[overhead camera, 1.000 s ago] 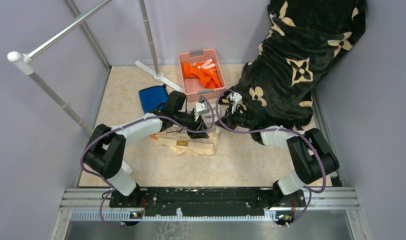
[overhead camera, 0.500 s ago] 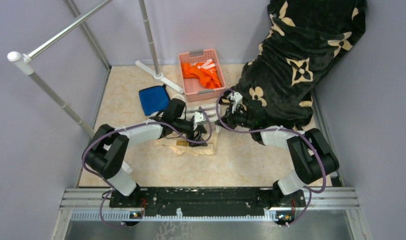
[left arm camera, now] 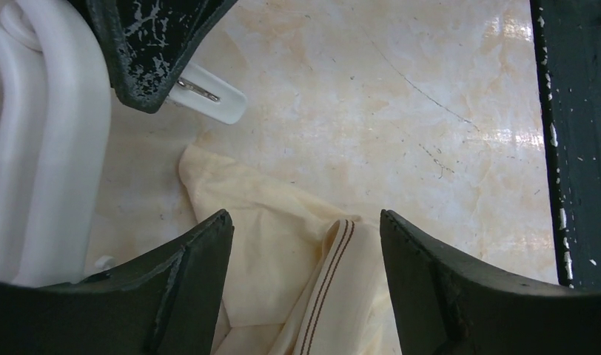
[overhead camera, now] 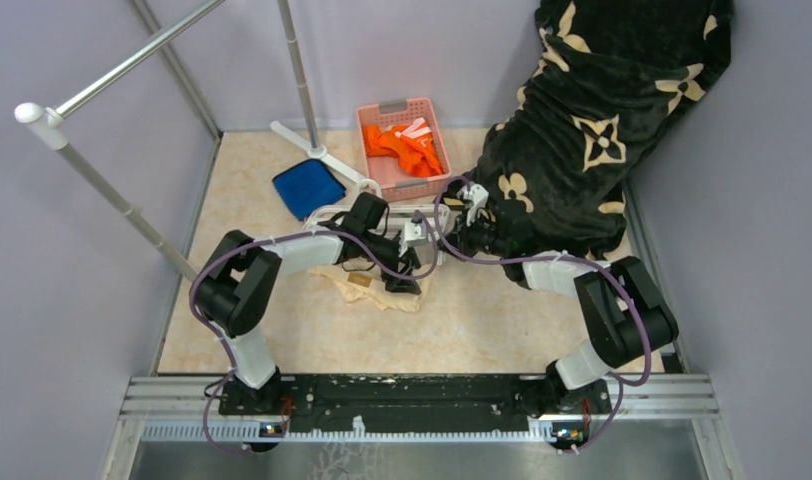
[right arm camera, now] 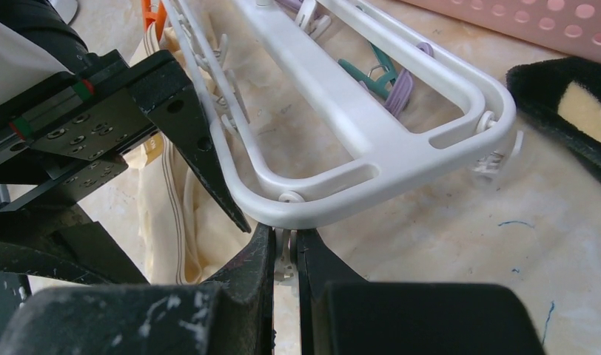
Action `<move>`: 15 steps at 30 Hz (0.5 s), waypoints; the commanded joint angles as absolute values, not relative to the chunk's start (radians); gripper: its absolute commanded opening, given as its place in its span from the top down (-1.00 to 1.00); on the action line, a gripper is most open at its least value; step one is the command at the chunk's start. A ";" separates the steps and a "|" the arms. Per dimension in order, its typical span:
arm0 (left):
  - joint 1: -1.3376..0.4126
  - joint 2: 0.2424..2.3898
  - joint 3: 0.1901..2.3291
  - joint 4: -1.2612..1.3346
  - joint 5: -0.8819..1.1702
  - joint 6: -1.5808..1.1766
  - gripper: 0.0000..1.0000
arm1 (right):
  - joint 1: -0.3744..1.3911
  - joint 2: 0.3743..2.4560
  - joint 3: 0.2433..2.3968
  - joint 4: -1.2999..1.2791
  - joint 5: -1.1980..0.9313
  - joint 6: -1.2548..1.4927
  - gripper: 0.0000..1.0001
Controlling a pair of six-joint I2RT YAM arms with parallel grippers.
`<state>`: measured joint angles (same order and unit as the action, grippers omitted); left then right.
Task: Clip the underwear to the hanger
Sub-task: Clamp the underwear onto the hanger.
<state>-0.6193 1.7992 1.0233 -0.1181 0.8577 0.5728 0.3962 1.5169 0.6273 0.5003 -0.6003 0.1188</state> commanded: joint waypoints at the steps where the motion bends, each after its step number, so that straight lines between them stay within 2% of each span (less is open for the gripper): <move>1: -0.626 1.756 0.994 -0.121 0.869 0.624 -0.56 | 0.403 1.486 0.649 0.535 -0.638 0.105 1.00; 12: -0.624 1.648 0.897 -0.130 0.833 0.811 -0.56 | 0.403 1.483 0.650 0.528 -0.634 0.100 1.00; 15: -0.614 1.681 0.935 -0.232 0.846 0.897 -0.52 | 0.404 1.484 0.650 0.522 -0.636 0.097 1.00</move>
<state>-0.6220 1.6691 0.9119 -0.1349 0.8352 0.7609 0.3969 1.5169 0.6273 0.4812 -0.6140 0.1139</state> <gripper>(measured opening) 0.772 0.064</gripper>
